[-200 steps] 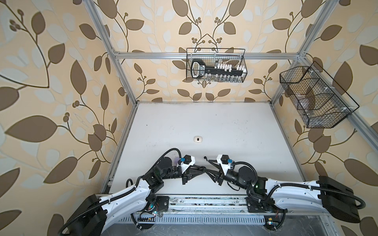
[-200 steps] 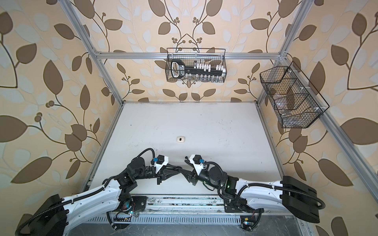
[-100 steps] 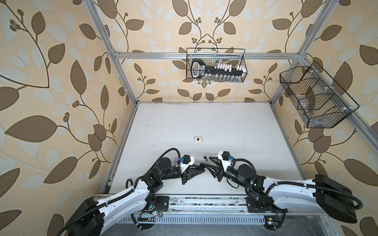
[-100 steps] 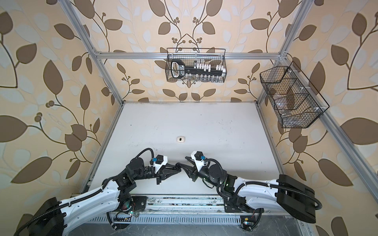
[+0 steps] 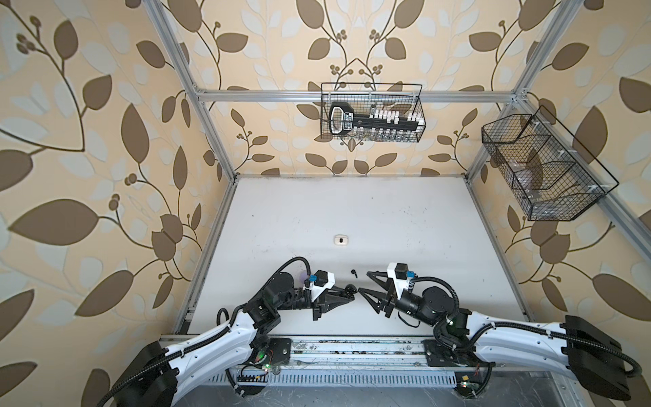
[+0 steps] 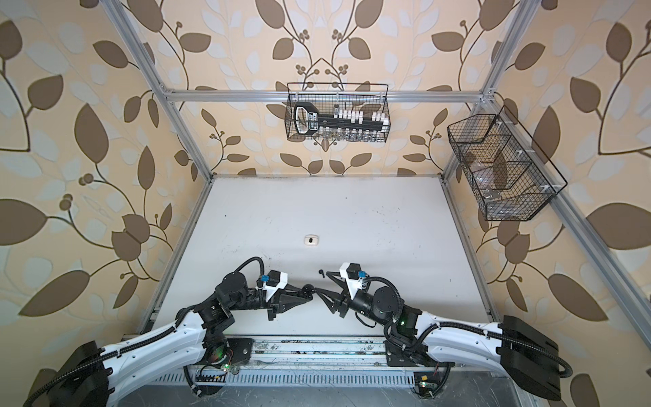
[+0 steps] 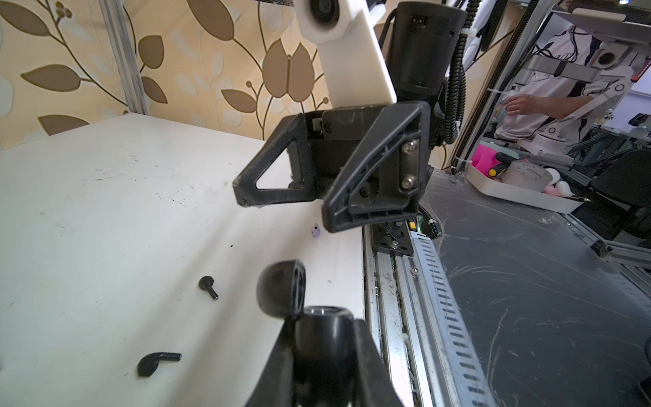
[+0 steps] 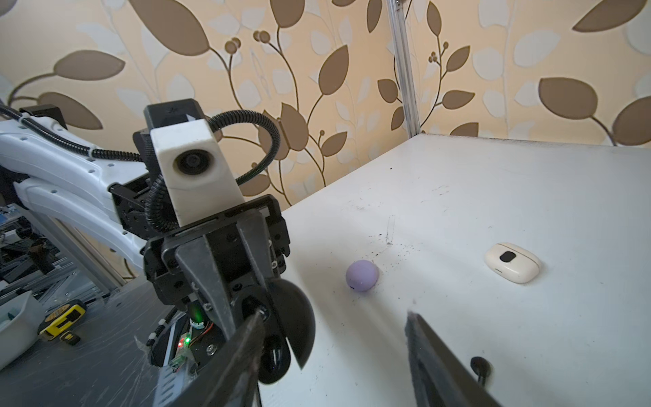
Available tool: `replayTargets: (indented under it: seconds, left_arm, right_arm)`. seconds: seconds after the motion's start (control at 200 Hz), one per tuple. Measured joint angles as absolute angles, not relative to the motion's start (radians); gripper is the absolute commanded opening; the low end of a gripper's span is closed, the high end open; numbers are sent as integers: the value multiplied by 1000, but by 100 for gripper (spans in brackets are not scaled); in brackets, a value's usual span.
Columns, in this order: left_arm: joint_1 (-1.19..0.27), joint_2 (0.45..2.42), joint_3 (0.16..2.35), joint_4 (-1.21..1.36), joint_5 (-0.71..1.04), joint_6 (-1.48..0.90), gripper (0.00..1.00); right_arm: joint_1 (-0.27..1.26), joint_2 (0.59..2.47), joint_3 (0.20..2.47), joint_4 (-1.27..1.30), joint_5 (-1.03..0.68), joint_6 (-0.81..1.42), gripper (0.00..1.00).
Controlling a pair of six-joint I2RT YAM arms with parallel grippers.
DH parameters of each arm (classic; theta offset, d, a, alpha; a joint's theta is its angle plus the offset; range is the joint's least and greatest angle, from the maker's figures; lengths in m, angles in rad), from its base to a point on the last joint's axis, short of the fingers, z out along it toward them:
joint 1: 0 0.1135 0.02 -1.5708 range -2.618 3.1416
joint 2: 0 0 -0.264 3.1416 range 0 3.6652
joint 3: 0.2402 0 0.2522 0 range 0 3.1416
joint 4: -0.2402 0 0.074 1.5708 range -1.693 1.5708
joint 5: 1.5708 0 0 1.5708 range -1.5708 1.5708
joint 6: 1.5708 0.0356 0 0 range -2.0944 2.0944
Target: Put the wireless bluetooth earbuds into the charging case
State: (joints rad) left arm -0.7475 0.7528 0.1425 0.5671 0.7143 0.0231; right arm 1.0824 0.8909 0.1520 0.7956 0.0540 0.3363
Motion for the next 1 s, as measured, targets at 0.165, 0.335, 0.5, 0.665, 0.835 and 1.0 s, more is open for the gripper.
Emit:
replayTargets:
  seconds: [0.165,0.335,0.5,0.665,0.835,1.0]
  left_arm:
    - [-748,755,142,574,741,23,0]
    - [-748,770,144,573,761,23,0]
    - [-748,786,153,572,775,24,0]
    - [-748,788,162,572,784,25,0]
    - [-748,789,162,553,783,25,0]
    - [-748,788,163,553,786,27,0]
  right_arm:
    - [1082,923,152,808,33,342,64]
    - [1082,966,152,820,23,352,59]
    - [1082,997,154,848,5,356,59]
    - [1082,1047,159,880,-20,367,57]
    - [1081,1094,176,921,-44,381,51]
    - [1090,1113,196,948,-67,390,42]
